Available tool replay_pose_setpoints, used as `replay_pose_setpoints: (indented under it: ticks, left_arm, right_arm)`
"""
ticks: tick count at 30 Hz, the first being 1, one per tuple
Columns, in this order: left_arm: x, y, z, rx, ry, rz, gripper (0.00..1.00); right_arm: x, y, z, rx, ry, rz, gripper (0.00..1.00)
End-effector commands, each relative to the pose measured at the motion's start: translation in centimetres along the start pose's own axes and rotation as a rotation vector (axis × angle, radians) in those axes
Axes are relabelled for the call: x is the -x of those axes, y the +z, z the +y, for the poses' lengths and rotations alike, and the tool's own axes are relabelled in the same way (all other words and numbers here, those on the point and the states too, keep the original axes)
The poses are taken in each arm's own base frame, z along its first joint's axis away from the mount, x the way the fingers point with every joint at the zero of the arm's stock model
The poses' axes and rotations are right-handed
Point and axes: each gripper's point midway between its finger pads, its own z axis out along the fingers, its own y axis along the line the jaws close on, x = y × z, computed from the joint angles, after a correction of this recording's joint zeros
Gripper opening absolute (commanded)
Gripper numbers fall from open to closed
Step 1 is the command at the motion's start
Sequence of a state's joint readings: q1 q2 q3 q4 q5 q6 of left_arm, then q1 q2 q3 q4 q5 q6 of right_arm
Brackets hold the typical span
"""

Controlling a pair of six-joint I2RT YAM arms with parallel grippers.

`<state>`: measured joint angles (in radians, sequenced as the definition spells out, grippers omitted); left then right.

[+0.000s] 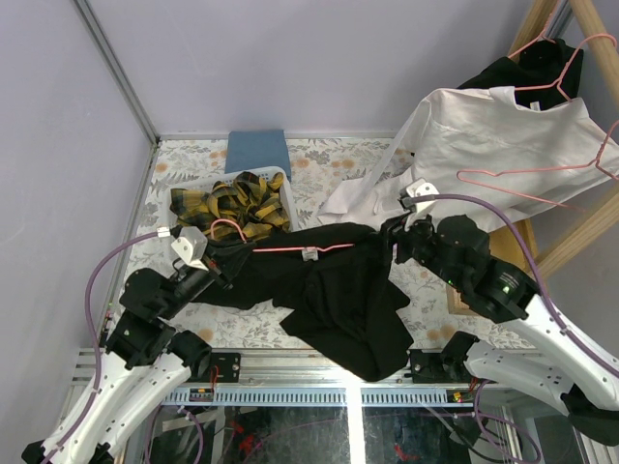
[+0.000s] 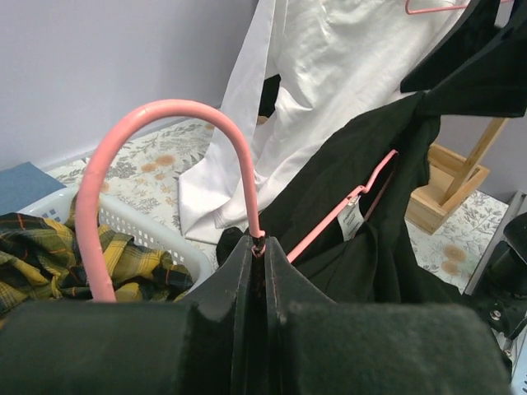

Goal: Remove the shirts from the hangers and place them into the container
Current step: Remove the shirt from the hanger.

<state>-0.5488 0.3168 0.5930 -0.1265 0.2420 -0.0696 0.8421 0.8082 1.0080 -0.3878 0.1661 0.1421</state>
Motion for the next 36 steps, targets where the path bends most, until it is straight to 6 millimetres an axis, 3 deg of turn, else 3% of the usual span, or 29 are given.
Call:
replay_pose_setpoints:
  ticks: [1, 11, 17, 20, 25, 30, 36]
  left_arm:
    - [2.0, 0.4, -0.7, -0.044, 0.031, -0.058, 0.0]
    - [2.2, 0.2, -1.1, -0.065, 0.035, -0.069, 0.0]
    - [2.0, 0.4, -1.2, -0.074, 0.035, -0.061, 0.0]
    - [2.0, 0.4, -1.3, -0.078, 0.033, -0.058, 0.0]
    - [2.2, 0.3, -1.0, -0.059, 0.032, -0.068, 0.0]
    - [2.6, 0.0, -0.8, -0.043, 0.035, -0.09, 0.0]
    - [2.8, -0.2, -0.7, -0.032, 0.035, -0.1, 0.0]
  right_arm:
    - [2.2, -0.3, 0.3, 0.034, -0.026, -0.092, 0.66]
    - [-0.2, 0.8, -1.9, -0.114, -0.021, 0.058, 0.68]
    - [1.5, -0.3, 3.0, 0.191, -0.056, -0.045, 0.71]
    - [1.0, -0.5, 5.0, 0.309, -0.078, -0.041, 0.75]
    - [-2.7, 1.2, 1.9, 0.117, -0.044, 0.147, 0.7]
    - [-6.4, 1.4, 0.7, 0.053, -0.037, 0.235, 0.71]
    - [-7.4, 1.4, -0.6, -0.027, -0.033, 0.276, 0.64]
